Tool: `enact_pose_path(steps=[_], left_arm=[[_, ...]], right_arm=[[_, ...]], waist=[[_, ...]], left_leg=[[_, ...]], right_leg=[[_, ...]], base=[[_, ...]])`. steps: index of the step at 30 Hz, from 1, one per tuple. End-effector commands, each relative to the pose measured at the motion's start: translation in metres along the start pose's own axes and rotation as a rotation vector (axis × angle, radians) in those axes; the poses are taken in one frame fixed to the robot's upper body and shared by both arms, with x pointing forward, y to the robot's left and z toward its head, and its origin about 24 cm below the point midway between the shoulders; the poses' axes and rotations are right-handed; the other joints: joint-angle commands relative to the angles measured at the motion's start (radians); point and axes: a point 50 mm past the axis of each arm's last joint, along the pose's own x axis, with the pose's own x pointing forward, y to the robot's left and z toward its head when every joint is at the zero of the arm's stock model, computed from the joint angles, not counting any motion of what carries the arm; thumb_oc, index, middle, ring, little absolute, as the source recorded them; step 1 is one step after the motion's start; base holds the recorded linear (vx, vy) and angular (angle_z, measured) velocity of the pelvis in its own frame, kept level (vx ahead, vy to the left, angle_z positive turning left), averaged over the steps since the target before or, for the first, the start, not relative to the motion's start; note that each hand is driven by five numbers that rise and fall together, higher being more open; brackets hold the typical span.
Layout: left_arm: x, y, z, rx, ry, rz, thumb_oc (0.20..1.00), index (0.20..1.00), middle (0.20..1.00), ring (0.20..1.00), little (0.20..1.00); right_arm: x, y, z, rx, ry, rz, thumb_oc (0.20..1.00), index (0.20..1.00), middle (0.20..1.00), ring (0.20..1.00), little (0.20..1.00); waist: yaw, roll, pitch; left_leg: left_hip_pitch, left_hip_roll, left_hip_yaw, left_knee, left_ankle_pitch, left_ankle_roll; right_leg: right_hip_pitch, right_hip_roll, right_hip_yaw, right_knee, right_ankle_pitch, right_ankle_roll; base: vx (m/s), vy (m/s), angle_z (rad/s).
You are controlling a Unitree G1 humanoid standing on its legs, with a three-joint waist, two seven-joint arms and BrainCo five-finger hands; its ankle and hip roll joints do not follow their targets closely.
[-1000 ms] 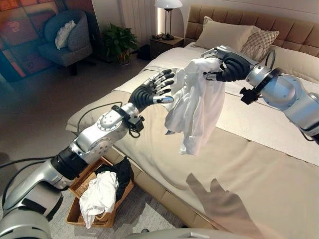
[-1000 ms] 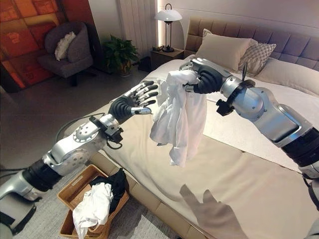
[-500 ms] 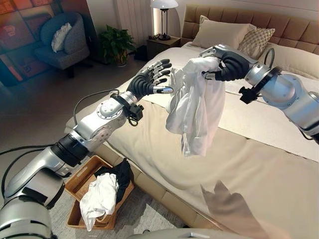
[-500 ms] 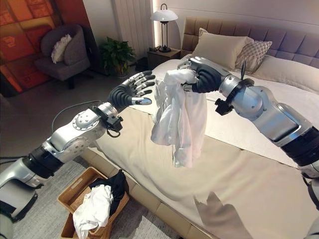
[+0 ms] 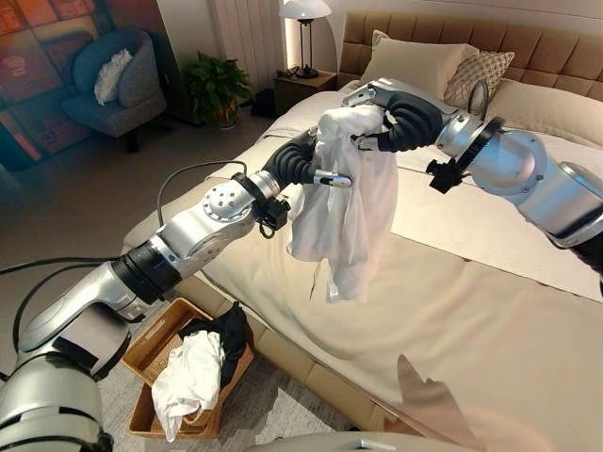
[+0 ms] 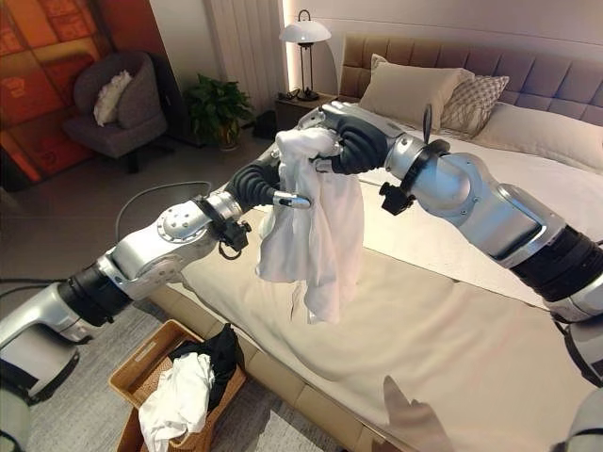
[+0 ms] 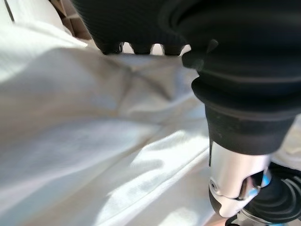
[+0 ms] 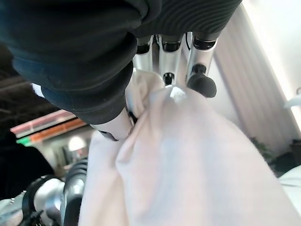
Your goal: Pick up clothes into the bucket
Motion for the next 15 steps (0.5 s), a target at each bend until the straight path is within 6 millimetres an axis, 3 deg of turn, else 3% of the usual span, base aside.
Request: enact_pose_path(steps=[1, 4, 12, 13, 14, 15], left_arm=[[0.01, 0.005, 0.025, 0.081, -0.021, -0.082, 1.0, 1.0, 1.0, 1.0, 1.0], [0.01, -0.007, 0.029, 0.105, 0.017, -0.191, 1.0, 1.0, 1.0, 1.0, 1.0], [0.013, -0.012, 0.026, 0.149, 0.037, -0.224, 1.0, 1.0, 1.0, 1.0, 1.0], [0.013, -0.011, 0.024, 0.157, 0.039, -0.216, 0.928, 0.928, 0.928, 0.928, 0.928], [0.013, -0.01, 0.024, 0.168, 0.041, -0.214, 0.536, 0.536, 0.536, 0.536, 0.536], [0.013, -0.009, 0.024, 0.18, 0.039, -0.209, 0.482, 0.482, 0.482, 0.482, 0.482]], right_arm=[[0.009, -0.034, 0.027, -0.054, -0.106, -0.076, 0.2, 0.2, 0.2, 0.2, 0.2], [0.013, -0.032, 0.03, -0.04, -0.121, -0.054, 0.2, 0.2, 0.2, 0.2, 0.2], [0.016, -0.029, 0.037, -0.048, -0.151, -0.036, 0.2, 0.2, 0.2, 0.2, 0.2], [0.016, -0.029, 0.037, -0.05, -0.153, -0.041, 0.2, 0.2, 0.2, 0.2, 0.2], [0.016, -0.03, 0.037, -0.049, -0.154, -0.046, 0.2, 0.2, 0.2, 0.2, 0.2], [0.016, -0.031, 0.038, -0.052, -0.155, -0.05, 0.2, 0.2, 0.2, 0.2, 0.2]], waist=[[0.019, -0.046, -0.047], [0.018, -0.041, -0.05], [0.017, -0.039, -0.051], [0.018, -0.039, -0.051], [0.018, -0.039, -0.051], [0.018, -0.04, -0.051]], left_leg=[[-0.052, -0.017, -0.012, 0.055, -0.038, 0.022], [-0.052, -0.016, -0.011, 0.052, -0.036, 0.021], [-0.052, -0.018, -0.011, 0.053, -0.037, 0.023], [-0.052, -0.019, -0.011, 0.054, -0.037, 0.024], [-0.052, -0.02, -0.011, 0.054, -0.038, 0.024], [-0.052, -0.02, -0.01, 0.054, -0.039, 0.025]], right_leg=[[-0.002, -0.074, -0.002, 0.028, -0.005, 0.098], [-0.004, -0.074, -0.002, 0.026, -0.001, 0.101], [-0.005, -0.077, -0.001, 0.028, -0.001, 0.103], [-0.005, -0.078, 0.0, 0.028, -0.001, 0.104], [-0.005, -0.078, 0.001, 0.027, 0.0, 0.104], [-0.006, -0.079, 0.001, 0.027, 0.0, 0.105]], base=[[0.0, 0.0, 0.0], [0.0, 0.002, -0.01], [0.0, 0.001, 0.0], [0.0, 0.0, 0.0], [0.0, 0.0, 0.0], [0.0, 0.0, 0.0]])
